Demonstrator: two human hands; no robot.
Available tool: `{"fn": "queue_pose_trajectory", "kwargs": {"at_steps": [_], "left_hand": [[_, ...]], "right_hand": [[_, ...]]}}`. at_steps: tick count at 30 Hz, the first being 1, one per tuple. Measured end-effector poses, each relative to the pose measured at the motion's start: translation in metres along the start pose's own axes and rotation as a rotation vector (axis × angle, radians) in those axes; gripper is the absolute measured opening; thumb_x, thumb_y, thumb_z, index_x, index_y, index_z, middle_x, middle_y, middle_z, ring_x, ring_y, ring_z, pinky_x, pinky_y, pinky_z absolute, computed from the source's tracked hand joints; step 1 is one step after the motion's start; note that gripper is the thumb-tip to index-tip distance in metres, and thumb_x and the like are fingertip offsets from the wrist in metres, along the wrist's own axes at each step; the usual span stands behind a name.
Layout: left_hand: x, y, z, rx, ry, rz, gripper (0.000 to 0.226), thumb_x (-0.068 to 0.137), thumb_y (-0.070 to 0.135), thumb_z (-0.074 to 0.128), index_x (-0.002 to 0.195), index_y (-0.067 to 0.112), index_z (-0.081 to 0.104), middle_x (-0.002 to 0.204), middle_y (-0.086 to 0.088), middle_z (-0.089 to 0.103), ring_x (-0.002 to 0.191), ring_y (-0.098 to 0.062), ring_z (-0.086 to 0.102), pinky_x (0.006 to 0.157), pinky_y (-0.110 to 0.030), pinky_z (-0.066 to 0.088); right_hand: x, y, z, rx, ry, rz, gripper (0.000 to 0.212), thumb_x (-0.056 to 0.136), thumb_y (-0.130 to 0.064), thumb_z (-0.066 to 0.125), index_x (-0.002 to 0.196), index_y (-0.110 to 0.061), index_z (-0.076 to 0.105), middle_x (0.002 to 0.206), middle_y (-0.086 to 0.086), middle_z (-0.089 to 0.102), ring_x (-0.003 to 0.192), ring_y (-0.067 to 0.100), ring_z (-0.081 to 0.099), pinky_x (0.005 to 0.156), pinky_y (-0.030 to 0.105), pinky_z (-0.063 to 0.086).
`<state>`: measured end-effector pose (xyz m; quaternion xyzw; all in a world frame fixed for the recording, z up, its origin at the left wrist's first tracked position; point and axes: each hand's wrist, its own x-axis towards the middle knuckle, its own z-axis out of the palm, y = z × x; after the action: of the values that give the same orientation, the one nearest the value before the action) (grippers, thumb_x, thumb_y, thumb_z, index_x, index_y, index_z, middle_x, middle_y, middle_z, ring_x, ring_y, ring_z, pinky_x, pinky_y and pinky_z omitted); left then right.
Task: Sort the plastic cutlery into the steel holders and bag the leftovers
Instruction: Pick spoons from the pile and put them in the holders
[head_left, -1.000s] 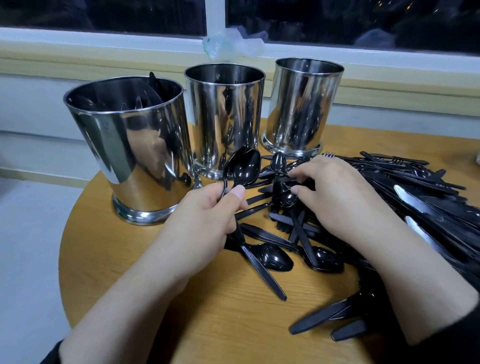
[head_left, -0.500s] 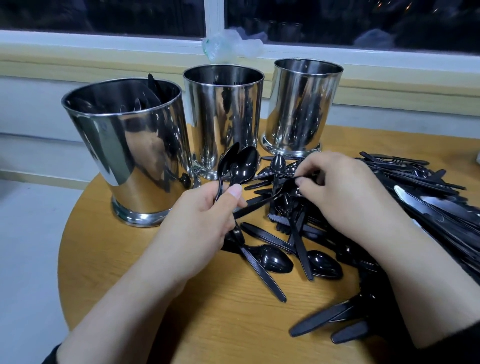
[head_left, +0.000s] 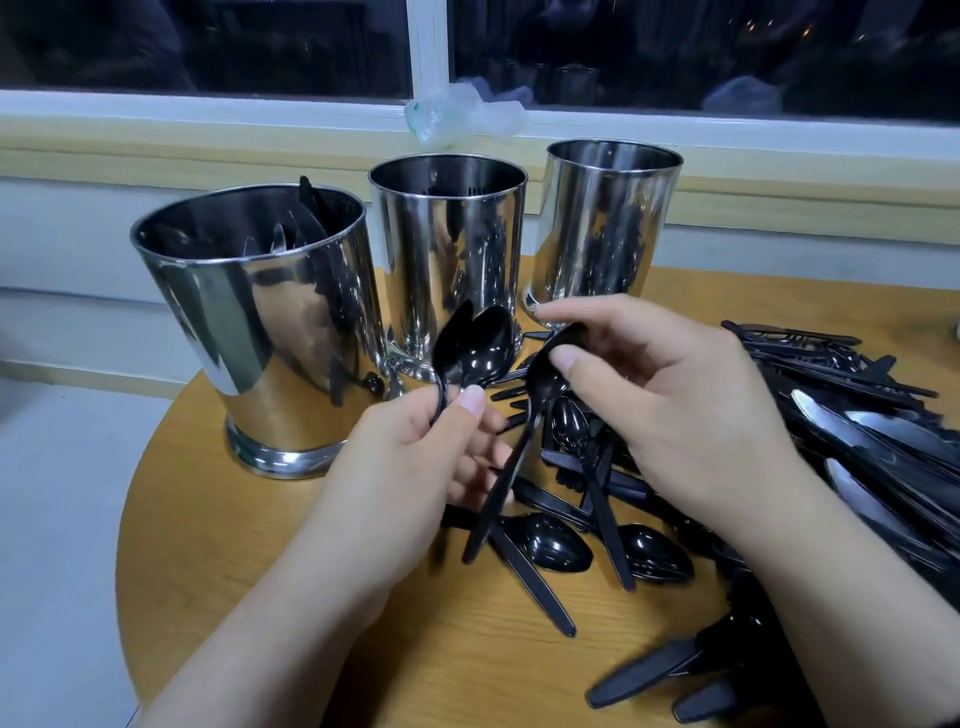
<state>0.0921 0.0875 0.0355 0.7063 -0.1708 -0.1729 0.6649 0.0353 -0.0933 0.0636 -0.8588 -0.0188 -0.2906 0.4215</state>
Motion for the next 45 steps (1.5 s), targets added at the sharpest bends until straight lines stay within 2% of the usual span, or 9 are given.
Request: {"fn": "queue_pose_trajectory", "kwargs": {"at_steps": [5, 9, 12, 15, 20, 25, 35, 40, 45], "left_hand": [[-0.003, -0.001, 0.011, -0.072, -0.133, -0.080, 0.036, 0.106, 0.041, 0.045, 0.099, 0.016, 0.070, 0.060, -0.006, 0.055, 0.038, -0.015, 0.039, 0.040, -0.025, 0.032], [0.000, -0.002, 0.013, -0.112, -0.138, -0.148, 0.042, 0.085, 0.062, 0.055, 0.091, 0.027, 0.076, 0.058, 0.003, 0.040, 0.042, -0.010, 0.027, 0.041, -0.020, 0.022], [0.001, -0.005, 0.011, -0.091, -0.094, -0.137, 0.036, 0.090, 0.054, 0.061, 0.092, 0.019, 0.072, 0.057, 0.006, 0.035, 0.043, -0.010, 0.024, 0.042, -0.023, 0.019], [0.006, -0.008, 0.009, -0.109, -0.039, -0.186, 0.033, 0.099, 0.044, 0.055, 0.083, 0.015, 0.057, 0.055, 0.003, 0.034, 0.041, -0.012, 0.024, 0.041, -0.019, 0.020], [0.006, -0.009, 0.009, -0.071, -0.040, -0.170, 0.037, 0.099, 0.047, 0.055, 0.075, 0.018, 0.052, 0.057, -0.003, 0.039, 0.040, -0.014, 0.026, 0.038, -0.016, 0.022], [0.006, -0.010, 0.008, -0.067, -0.050, -0.156, 0.037, 0.099, 0.046, 0.055, 0.079, 0.015, 0.056, 0.055, -0.003, 0.039, 0.039, -0.014, 0.027, 0.039, -0.018, 0.023], [0.010, -0.013, 0.005, -0.017, -0.051, -0.117, 0.038, 0.094, 0.048, 0.055, 0.080, 0.013, 0.059, 0.054, -0.004, 0.043, 0.036, -0.014, 0.031, 0.035, -0.018, 0.027], [0.008, -0.011, 0.005, -0.025, -0.024, -0.121, 0.037, 0.099, 0.045, 0.055, 0.081, 0.013, 0.058, 0.055, -0.003, 0.042, 0.038, -0.014, 0.029, 0.039, -0.019, 0.025], [0.005, -0.008, 0.004, -0.023, -0.018, -0.124, 0.036, 0.100, 0.044, 0.055, 0.081, 0.013, 0.058, 0.056, -0.003, 0.041, 0.039, -0.014, 0.028, 0.039, -0.019, 0.024]], "right_hand": [[0.000, 0.003, 0.011, -0.086, 0.037, -0.017, 0.026, 0.092, -0.019, 0.072, 0.114, -0.032, 0.074, 0.085, -0.012, 0.067, 0.086, 0.003, 0.059, 0.075, 0.004, 0.040], [0.005, 0.008, 0.011, -0.180, 0.064, -0.021, 0.023, 0.093, -0.027, 0.070, 0.115, -0.025, 0.076, 0.081, -0.009, 0.063, 0.083, 0.010, 0.058, 0.075, 0.008, 0.040], [0.008, 0.013, 0.002, -0.267, 0.093, 0.065, 0.022, 0.098, -0.033, 0.062, 0.115, -0.026, 0.075, 0.094, -0.013, 0.067, 0.089, 0.003, 0.057, 0.078, 0.008, 0.040], [0.011, 0.018, -0.006, -0.488, -0.067, 0.182, 0.025, 0.100, -0.036, 0.059, 0.120, -0.028, 0.071, 0.105, -0.014, 0.065, 0.101, 0.005, 0.054, 0.079, 0.013, 0.035], [0.009, 0.020, 0.001, -0.714, -0.373, 0.289, 0.047, 0.098, -0.045, 0.059, 0.142, -0.031, 0.055, 0.138, -0.006, 0.056, 0.130, 0.020, 0.046, 0.110, 0.042, 0.038], [0.010, 0.023, 0.008, -0.804, -0.447, 0.297, 0.051, 0.099, -0.047, 0.057, 0.147, -0.036, 0.046, 0.140, -0.007, 0.053, 0.130, 0.022, 0.042, 0.108, 0.045, 0.035], [0.007, 0.030, 0.015, -0.815, -0.437, 0.210, 0.041, 0.102, -0.034, 0.056, 0.142, -0.037, 0.050, 0.135, -0.013, 0.054, 0.126, 0.018, 0.043, 0.101, 0.041, 0.032], [0.006, 0.027, 0.015, -0.791, -0.449, 0.170, 0.035, 0.104, -0.039, 0.049, 0.138, -0.036, 0.054, 0.134, -0.013, 0.054, 0.119, 0.018, 0.044, 0.097, 0.041, 0.031], [0.005, 0.026, 0.017, -0.799, -0.456, 0.152, 0.033, 0.101, -0.032, 0.056, 0.135, -0.034, 0.057, 0.128, -0.010, 0.056, 0.119, 0.019, 0.045, 0.097, 0.041, 0.032]]}}
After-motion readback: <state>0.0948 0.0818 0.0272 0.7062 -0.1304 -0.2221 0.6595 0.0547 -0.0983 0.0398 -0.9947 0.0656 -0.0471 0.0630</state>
